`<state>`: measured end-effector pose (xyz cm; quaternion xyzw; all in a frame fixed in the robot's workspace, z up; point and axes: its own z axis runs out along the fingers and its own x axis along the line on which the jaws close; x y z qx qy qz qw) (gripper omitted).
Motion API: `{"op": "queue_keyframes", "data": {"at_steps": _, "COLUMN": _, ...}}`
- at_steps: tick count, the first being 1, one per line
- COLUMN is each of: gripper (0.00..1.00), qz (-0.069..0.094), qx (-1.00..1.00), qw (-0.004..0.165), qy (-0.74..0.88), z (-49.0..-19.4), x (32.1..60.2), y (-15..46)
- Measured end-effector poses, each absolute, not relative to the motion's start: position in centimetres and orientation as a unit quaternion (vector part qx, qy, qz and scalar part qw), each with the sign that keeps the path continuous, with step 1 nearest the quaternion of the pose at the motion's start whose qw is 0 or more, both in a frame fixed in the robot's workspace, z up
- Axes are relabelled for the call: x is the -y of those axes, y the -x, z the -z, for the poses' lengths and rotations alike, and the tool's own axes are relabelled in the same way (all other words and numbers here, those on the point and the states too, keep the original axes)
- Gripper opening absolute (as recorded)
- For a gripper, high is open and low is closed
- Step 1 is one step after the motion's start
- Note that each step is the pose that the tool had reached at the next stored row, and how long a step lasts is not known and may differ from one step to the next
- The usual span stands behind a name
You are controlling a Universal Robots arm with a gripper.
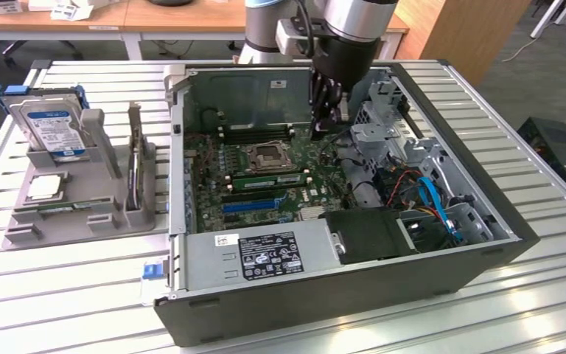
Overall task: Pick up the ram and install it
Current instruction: 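Press down the ram until it locks into place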
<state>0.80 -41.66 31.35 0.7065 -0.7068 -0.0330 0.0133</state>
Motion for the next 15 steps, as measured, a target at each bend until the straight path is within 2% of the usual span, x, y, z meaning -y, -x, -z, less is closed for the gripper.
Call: {"op": "queue_keyframes", "data": {"at_steps": 15, "gripper": 0.11, "qz": 0.033, "qx": 0.707, "qw": 0.013, "qy": -0.707, "z": -29.2, "x": 41.7, "y": -0.8}}
